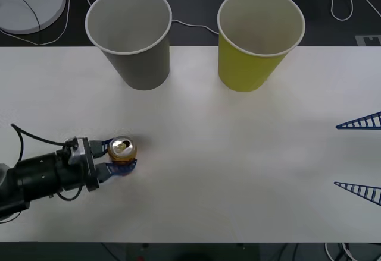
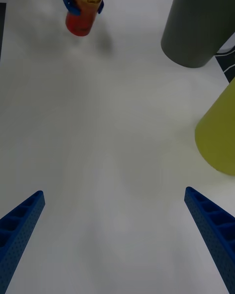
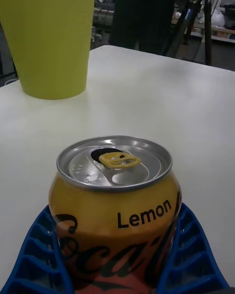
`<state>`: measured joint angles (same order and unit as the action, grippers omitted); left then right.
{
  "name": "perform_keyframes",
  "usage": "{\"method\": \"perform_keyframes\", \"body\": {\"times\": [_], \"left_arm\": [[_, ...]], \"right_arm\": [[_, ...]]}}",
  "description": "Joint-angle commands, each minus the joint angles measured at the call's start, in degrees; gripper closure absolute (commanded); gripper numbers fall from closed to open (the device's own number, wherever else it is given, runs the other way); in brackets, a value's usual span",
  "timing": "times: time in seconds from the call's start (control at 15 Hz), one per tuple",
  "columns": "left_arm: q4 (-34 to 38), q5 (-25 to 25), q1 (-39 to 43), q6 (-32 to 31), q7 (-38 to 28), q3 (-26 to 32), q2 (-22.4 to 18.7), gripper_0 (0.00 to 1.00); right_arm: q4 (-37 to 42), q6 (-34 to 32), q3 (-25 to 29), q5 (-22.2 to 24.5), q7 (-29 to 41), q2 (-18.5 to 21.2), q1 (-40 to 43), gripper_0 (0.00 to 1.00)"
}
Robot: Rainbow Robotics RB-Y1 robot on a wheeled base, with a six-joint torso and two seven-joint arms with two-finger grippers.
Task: Put the can into the green bin and the plastic bottle into the gray bin
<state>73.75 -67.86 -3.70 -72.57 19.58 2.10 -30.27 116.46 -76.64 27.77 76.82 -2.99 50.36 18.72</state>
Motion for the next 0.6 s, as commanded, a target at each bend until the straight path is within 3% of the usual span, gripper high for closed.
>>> {"method": "perform_keyframes", "body": {"times": [0.07, 0.6], "left_arm": [[5.18, -2.28, 0.01, -0.02, -9.38, 0.80, -3.39, 1.00], [24.78, -13.00, 0.01, -0.02, -36.89, 5.72, -12.71, 1.00]], "right_arm": [[0.00, 0.00, 0.00, 0.00, 0.00, 0.00, 0.00, 0.00], [0.00, 0.00, 0.00, 0.00, 0.00, 0.00, 0.00, 0.00]]}}
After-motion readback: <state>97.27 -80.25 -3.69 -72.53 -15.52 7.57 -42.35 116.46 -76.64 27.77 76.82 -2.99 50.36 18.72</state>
